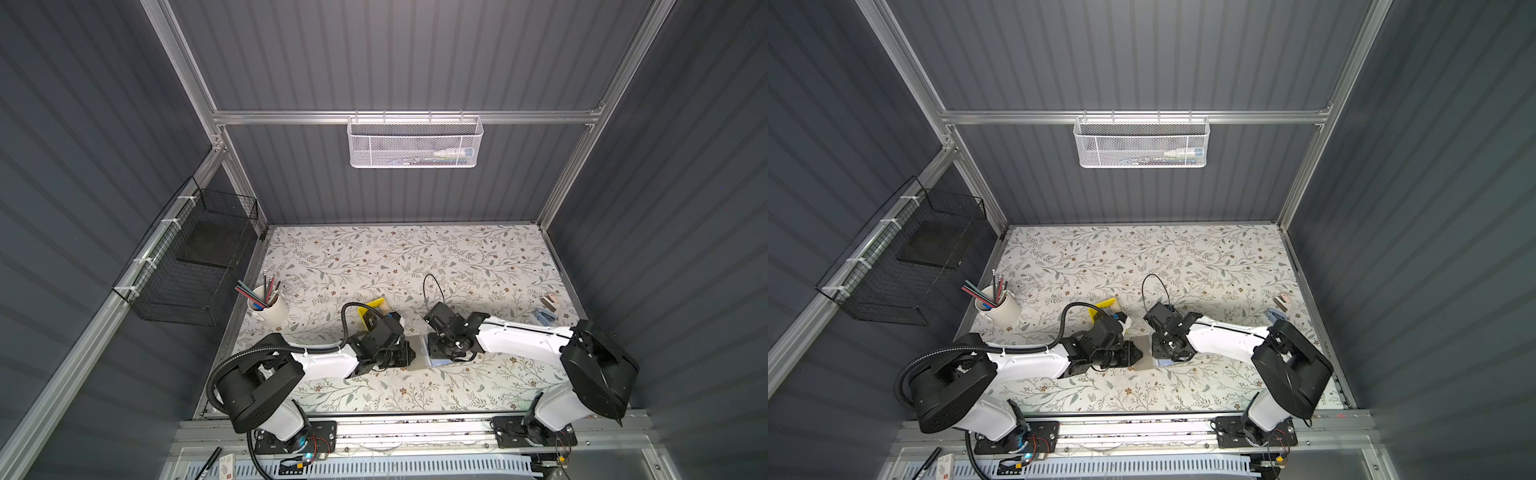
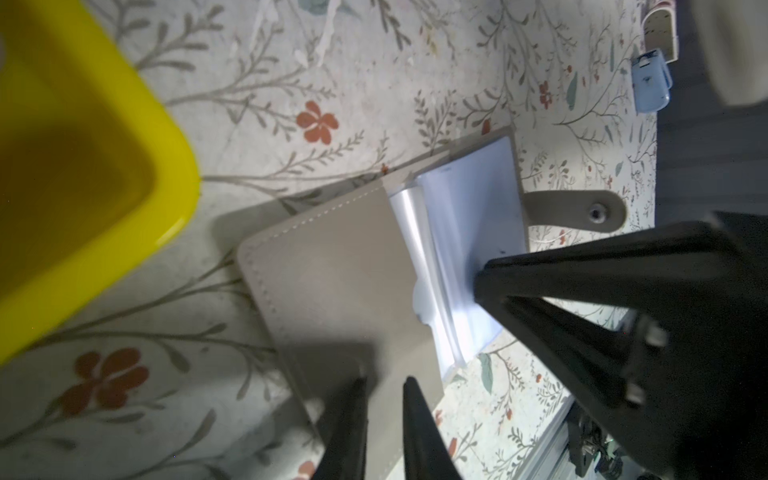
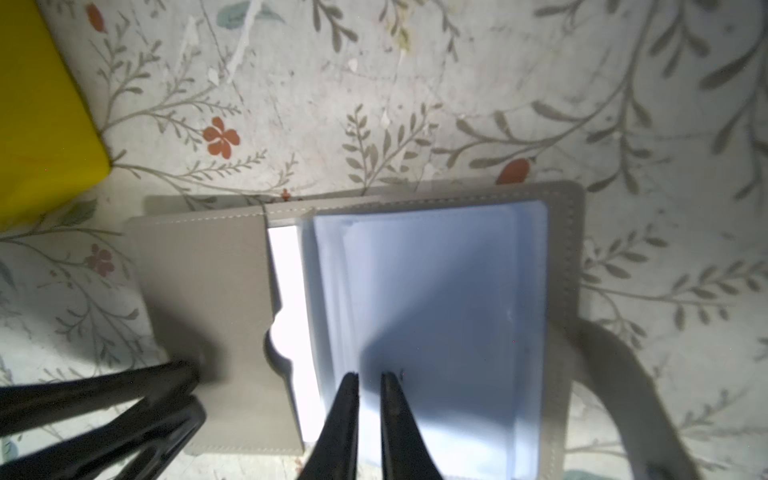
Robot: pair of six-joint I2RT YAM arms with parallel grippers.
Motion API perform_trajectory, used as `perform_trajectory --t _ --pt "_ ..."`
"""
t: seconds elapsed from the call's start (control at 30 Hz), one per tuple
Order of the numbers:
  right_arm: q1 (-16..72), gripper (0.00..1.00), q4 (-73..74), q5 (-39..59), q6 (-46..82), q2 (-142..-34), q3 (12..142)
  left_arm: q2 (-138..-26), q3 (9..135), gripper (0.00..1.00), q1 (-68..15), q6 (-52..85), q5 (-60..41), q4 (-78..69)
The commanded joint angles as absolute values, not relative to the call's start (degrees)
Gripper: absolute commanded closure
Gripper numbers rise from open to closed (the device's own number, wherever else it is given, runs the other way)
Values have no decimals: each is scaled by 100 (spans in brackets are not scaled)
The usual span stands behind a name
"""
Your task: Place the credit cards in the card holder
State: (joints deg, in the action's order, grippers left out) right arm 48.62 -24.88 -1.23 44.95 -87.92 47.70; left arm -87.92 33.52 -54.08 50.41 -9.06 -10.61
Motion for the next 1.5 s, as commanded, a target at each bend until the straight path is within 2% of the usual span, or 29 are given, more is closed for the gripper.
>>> perform_trajectory --t 0.0,0.5,0.9,1.17,1.47 --pt "4821 84 -2461 -147 4463 -8553 4816 -8950 3225 82 -5440 5184 -888 -1081" --pt "4430 84 -2270 -5 4148 -9138 4834 -8800 3296 82 -5438 5119 -880 -1487" --pt "4567 78 -1868 -33 4078 -8168 4614 -7995 3282 82 -5211 4861 -698 -1192" --pt "4770 74 -1810 -85 3973 -7992 5036 -7555 3331 83 -4682 4673 -899 -653" --pt "4908 65 -1963 -55 3806 -8764 6055 -7027 3247 83 -3987 4394 -873 83"
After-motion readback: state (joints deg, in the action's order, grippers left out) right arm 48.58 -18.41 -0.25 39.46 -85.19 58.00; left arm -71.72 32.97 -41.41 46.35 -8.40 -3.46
